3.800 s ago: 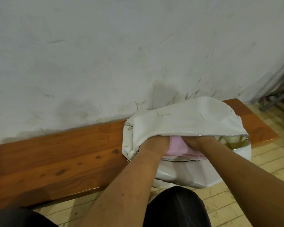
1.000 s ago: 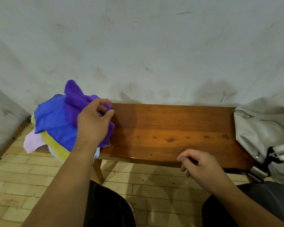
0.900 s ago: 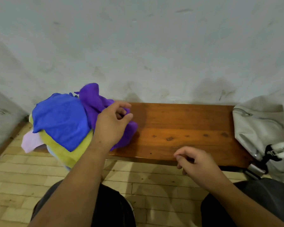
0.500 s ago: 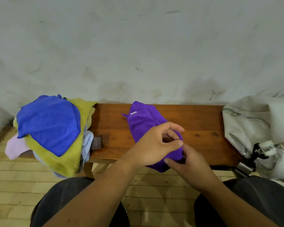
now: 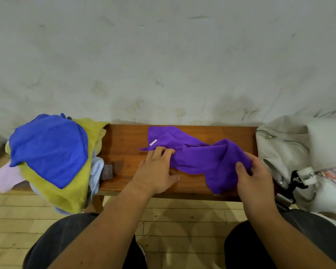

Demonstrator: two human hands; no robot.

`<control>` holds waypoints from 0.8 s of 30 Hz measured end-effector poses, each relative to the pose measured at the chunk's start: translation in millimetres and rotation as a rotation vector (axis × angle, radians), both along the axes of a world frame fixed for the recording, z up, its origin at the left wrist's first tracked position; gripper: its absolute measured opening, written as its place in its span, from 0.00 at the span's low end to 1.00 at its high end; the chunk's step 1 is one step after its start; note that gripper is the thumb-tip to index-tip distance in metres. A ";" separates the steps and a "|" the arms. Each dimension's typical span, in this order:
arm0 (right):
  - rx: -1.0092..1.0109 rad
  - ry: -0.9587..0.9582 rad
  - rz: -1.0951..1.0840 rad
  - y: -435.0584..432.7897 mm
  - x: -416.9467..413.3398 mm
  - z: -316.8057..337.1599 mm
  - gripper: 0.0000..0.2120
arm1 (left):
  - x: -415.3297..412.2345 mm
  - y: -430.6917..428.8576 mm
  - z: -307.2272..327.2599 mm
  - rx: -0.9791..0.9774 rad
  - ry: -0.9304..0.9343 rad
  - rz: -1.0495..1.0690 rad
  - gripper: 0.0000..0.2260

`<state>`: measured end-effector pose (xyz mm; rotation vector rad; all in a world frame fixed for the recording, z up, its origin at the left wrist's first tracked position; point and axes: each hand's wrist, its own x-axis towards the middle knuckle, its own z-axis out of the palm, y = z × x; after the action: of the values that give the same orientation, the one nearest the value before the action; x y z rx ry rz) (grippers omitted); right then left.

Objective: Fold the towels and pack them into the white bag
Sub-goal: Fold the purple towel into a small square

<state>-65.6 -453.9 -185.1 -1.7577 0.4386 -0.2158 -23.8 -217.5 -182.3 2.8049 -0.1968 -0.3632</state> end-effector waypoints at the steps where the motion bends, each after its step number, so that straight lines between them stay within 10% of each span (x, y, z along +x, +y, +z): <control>1: 0.044 0.022 -0.020 -1.1 -0.4 2.2 0.14 | 0.0 0.4 1.3 0.049 -0.053 0.011 0.29; 10: 0.696 0.396 -0.055 1.6 6.2 4.7 0.15 | 12.0 17.3 12.9 -0.117 -0.073 0.170 0.03; 17: 0.631 0.482 0.278 -3.3 7.2 6.9 0.28 | 21.1 32.4 21.9 -0.208 -0.331 0.149 0.16; 24: 0.399 0.702 0.636 -15.1 -2.9 15.6 0.19 | 20.5 45.4 28.1 -0.305 -0.399 0.228 0.13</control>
<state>-68.5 -469.0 -169.5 -1.4486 0.3576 0.9038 -3.3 -172.1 -154.3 2.5292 -0.0138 0.2620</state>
